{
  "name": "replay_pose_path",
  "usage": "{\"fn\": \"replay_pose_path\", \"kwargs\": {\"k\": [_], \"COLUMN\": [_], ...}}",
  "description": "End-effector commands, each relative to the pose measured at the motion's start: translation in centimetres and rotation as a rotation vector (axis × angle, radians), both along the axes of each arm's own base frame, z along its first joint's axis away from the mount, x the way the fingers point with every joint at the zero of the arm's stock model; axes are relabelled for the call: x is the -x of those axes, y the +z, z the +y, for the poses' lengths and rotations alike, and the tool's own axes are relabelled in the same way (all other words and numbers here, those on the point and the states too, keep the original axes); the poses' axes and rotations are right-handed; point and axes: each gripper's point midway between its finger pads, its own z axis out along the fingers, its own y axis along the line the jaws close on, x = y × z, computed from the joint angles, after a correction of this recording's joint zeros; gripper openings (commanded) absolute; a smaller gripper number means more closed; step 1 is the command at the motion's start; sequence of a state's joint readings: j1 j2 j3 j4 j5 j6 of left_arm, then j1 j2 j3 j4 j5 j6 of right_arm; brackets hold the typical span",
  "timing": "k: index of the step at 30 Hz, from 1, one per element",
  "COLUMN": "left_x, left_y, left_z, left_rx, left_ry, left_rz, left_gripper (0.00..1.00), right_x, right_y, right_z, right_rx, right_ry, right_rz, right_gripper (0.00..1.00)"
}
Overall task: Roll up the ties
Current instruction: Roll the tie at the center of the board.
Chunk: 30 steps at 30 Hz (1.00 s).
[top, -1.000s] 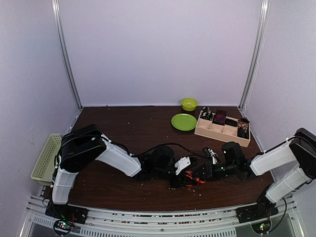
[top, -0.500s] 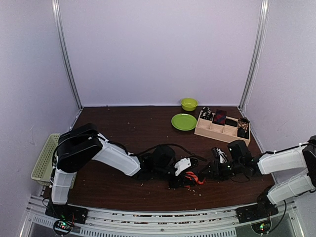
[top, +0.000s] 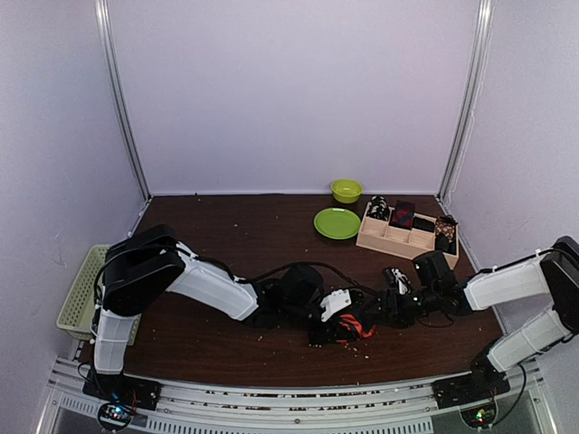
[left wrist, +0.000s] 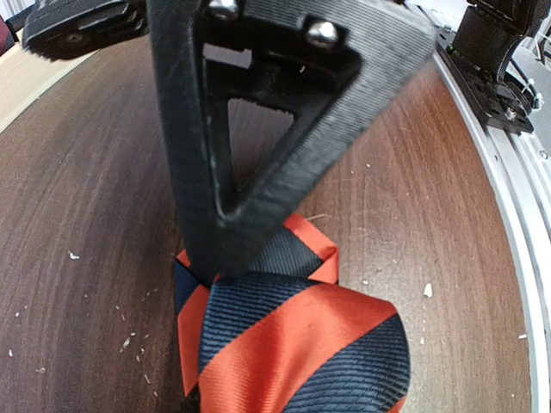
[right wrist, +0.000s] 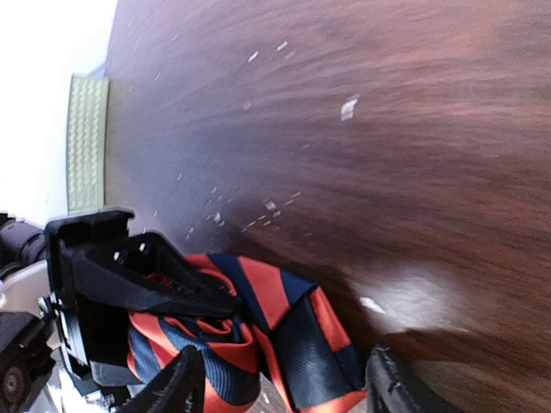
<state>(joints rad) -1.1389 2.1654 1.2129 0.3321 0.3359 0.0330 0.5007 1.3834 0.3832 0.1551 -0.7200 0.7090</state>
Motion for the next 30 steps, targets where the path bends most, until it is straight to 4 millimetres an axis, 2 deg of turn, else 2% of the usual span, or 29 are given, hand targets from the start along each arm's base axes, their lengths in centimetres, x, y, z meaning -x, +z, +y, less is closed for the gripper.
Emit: {"fn": "replay_pose_path", "kwargs": {"k": [1,5,8,15,20,22,30], "left_x": [0.6,0.7,0.7,0.6,0.6,0.6,0.5], "left_y": [-4.8,-5.1,-5.1,-5.2,-5.1,-5.1,-5.2], "left_z": [2.8,2.9,2.9,2.8,2.7,2.7,2.7], "left_rx": [-0.18,-0.185,-0.186,-0.188,-0.187,-0.188,-0.191], "left_ry": [0.015,0.013,0.012,0.009,0.006,0.005,0.007], "left_rz": [0.041,0.045,0.043,0.038,0.036,0.035,0.033], "left_gripper": [0.31,0.31,0.32,0.32,0.32,0.32,0.32], "right_x": [2.6,2.8,2.8,1.8,1.8,1.9,2.2], "right_y": [-1.1,1.1,2.4,2.4,2.2,2.4,2.1], "right_z": [1.0,2.1,2.6,3.6,4.4,4.6,4.0], "right_rx": [-0.044,-0.121,-0.144,-0.117,-0.069,-0.056,0.023], "right_ry": [0.068,0.097,0.113,0.121,0.154,0.165,0.179], "right_rz": [0.104,0.06,0.023,0.008,-0.007,-0.018,-0.032], "right_gripper": [0.61,0.58,0.62,0.66,0.67,0.64,0.39]}}
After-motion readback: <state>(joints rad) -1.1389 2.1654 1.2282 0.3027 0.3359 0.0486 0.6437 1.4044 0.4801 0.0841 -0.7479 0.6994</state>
